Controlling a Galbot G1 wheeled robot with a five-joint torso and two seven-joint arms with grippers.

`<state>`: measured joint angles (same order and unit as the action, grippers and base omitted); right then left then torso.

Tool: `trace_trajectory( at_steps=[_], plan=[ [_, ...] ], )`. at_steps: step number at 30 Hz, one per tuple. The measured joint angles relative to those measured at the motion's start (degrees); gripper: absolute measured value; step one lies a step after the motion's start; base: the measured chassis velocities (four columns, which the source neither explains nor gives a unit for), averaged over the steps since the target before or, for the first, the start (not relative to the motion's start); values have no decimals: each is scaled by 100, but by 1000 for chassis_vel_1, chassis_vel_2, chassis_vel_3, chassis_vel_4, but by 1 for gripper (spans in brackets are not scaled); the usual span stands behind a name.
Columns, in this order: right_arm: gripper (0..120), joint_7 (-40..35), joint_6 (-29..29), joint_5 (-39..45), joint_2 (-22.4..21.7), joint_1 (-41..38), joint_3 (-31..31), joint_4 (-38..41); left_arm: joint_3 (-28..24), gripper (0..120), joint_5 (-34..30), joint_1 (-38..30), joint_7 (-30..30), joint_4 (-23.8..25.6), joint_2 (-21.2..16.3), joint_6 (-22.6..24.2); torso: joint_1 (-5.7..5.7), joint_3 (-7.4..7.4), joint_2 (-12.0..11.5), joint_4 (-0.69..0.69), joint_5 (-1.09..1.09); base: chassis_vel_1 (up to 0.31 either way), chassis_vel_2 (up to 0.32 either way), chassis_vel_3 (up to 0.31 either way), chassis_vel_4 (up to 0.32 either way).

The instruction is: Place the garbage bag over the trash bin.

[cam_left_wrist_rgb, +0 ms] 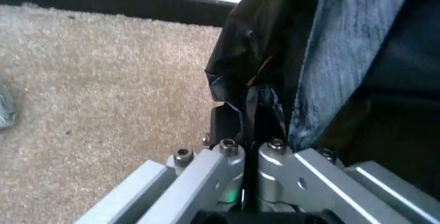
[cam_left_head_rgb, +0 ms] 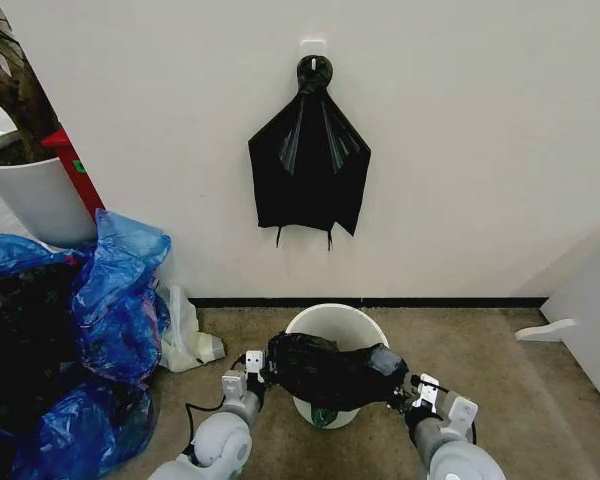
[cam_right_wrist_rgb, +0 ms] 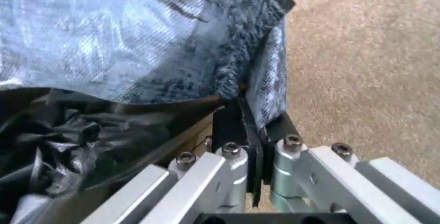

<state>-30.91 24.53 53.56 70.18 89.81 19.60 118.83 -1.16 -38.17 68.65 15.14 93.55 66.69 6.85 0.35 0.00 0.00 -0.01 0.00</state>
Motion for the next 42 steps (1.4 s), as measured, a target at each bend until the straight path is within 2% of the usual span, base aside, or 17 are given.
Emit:
trace_trajectory(
  at_steps=[9,12,13,15,16,18,20,22,27,28,30,33,36,37,40,42],
  plan=[
    [0,192,149,-224,-21,-63,-17,-79,65,0,18,-1,-164,-26,-5,70,0,0,0,0,0,0,0,0,0],
    [11,170,232,-363,-40,80,-27,103,68,1,182,52,-49,29,-27,-218,0,-1,0,-1,-1,0,0,0,0],
    [11,170,232,-363,-40,80,-27,103,68,1,182,52,-49,29,-27,-218,0,-1,0,-1,-1,0,0,0,0],
    [19,87,272,-399,-37,168,-48,239,65,11,438,93,-6,33,-55,-520,0,-1,0,-1,-1,0,0,0,0],
    [21,73,273,-402,-35,182,-53,265,65,13,492,107,-11,44,-70,-551,0,-1,0,-1,-1,0,0,0,0],
    [32,3,299,-451,-23,260,-96,412,68,23,661,190,-68,161,-143,-598,0,-1,0,0,0,0,0,0,0],
    [35,-13,304,-495,-24,295,-118,468,79,27,704,223,-87,199,-164,-598,0,-1,0,-1,-1,0,0,0,0],
    [44,-39,322,-545,-28,338,-144,530,129,34,768,297,-155,266,-207,-597,0,-1,1,-1,-1,0,0,0,0],
    [66,-129,340,-624,-35,440,-166,651,492,55,827,652,-720,501,-375,-538,0,-1,1,0,1,0,0,0,0],
    [66,-129,340,-624,-35,440,-166,651,492,55,827,652,-720,501,-375,-538,0,-1,1,0,1,0,0,0,0],
    [72,-130,340,-700,-37,514,-178,710,589,63,807,766,-914,558,-409,-574,0,-1,1,0,-1,0,0,0,0],
    [87,-105,308,-900,-32,617,-195,767,676,77,748,885,-1266,623,-456,-702,0,-1,1,0,0,0,0,0,0],
    [88,-94,298,-934,-31,641,-198,781,689,80,736,899,-1345,630,-468,-725,0,-1,1,0,-1,0,0,0,0],
    [94,-83,288,-960,-30,659,-203,792,695,86,733,908,-1399,634,-475,-741,0,-1,1,0,0,0,0,0,0],
    [100,35,229,-1102,-28,759,-213,848,722,98,734,958,-1547,677,-511,-803,0,-1,1,-1,-1,0,0,0,0],
    [100,180,150,-1265,-22,845,-215,910,739,100,730,1025,-1581,770,-551,-818,0,-1,1,-1,0,0,0,0,0]
  ],
)
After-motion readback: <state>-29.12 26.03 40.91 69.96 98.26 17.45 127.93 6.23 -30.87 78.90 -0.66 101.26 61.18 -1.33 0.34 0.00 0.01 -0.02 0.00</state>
